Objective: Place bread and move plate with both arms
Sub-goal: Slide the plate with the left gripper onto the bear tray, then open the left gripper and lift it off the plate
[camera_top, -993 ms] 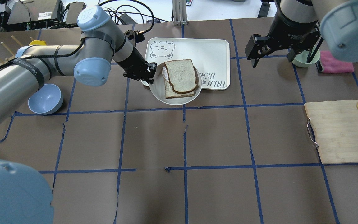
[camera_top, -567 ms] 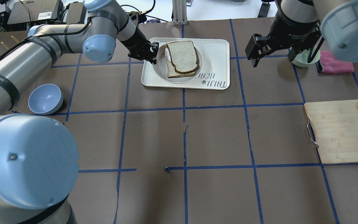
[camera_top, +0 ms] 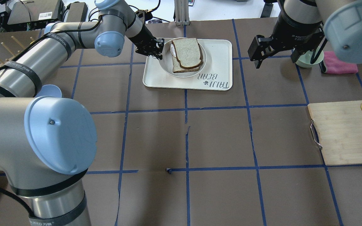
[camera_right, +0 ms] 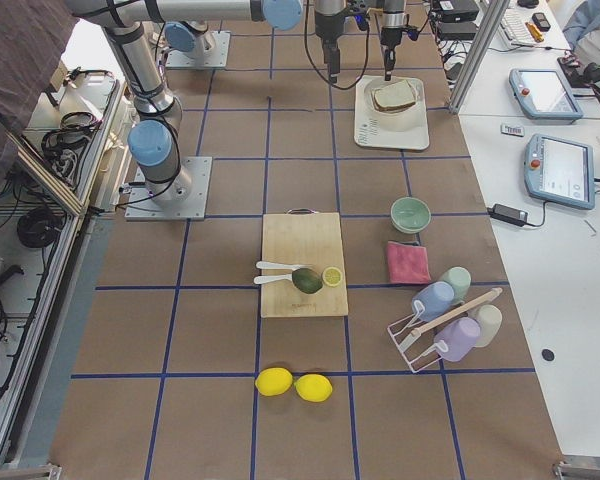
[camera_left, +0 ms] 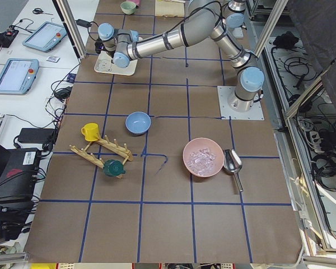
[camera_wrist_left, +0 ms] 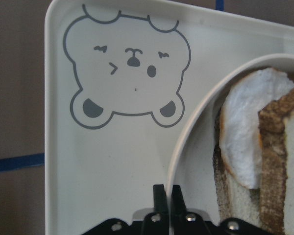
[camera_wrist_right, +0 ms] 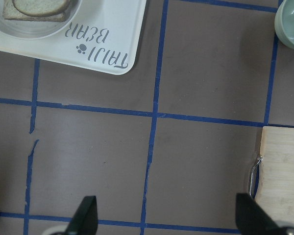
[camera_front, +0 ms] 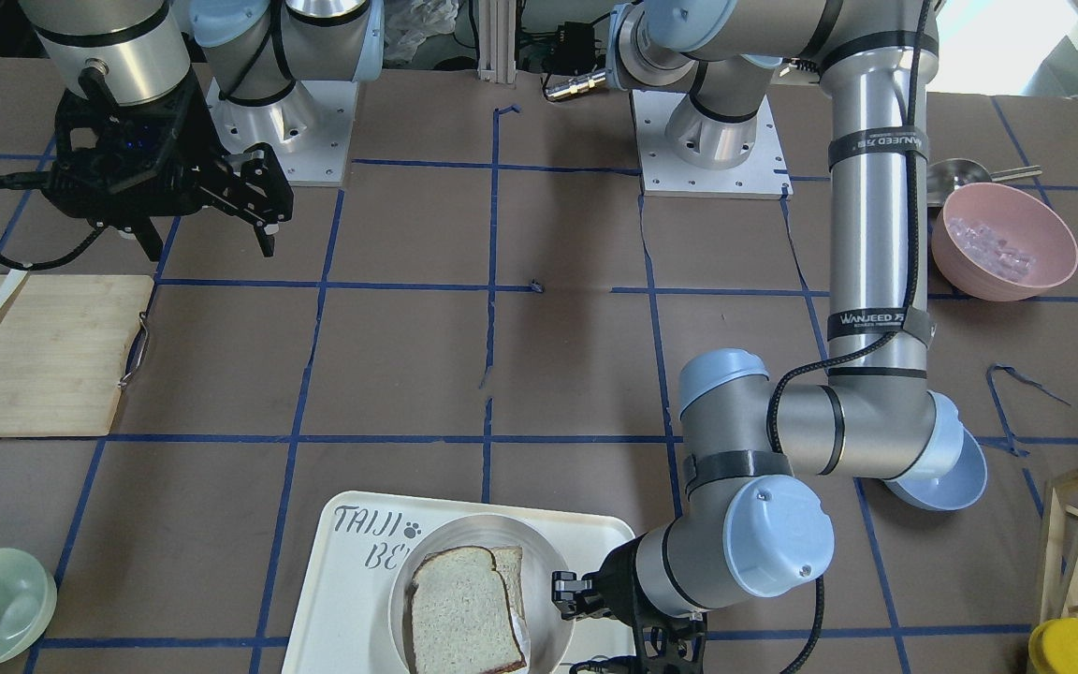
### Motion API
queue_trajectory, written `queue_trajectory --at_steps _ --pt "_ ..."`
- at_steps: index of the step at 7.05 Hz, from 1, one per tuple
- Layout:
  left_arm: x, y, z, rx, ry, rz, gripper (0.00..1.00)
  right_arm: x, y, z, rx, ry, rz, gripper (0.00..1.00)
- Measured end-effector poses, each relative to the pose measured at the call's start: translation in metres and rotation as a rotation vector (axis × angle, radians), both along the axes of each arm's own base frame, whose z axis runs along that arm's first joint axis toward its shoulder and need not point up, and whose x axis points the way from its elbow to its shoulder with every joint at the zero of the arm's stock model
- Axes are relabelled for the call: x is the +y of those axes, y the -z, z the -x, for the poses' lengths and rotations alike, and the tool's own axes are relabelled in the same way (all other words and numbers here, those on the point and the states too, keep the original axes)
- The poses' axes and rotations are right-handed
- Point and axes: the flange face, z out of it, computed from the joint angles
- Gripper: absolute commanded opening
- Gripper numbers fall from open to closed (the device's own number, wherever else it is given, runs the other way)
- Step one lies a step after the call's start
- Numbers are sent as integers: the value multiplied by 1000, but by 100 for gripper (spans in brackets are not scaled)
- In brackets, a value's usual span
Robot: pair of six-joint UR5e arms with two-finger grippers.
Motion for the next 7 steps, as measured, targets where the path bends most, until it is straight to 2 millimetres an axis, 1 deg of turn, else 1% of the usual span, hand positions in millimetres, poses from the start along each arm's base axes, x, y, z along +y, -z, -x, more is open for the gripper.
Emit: queue_trajectory --at_steps 1,2,3,4,5,6,7 --pt "1 7 0 5 -6 -14 100 0 0 0 0 -2 -1 100" --pt "2 9 0 6 -9 -23 100 0 1 0 0 -2 -2 100" --pt "3 6 0 6 -11 -23 100 0 1 0 0 -2 -3 100" --pt "5 -3 -1 2 -13 -27 100 0 1 0 0 -2 -4 100" --pt "8 -19 -6 -3 -16 -35 100 0 1 0 0 -2 -4 100" --pt "12 -43 -17 -21 -24 -33 100 0 1 0 0 -2 -4 100" --pt "18 -70 -35 -80 -35 -26 100 0 1 0 -1 -2 -3 100"
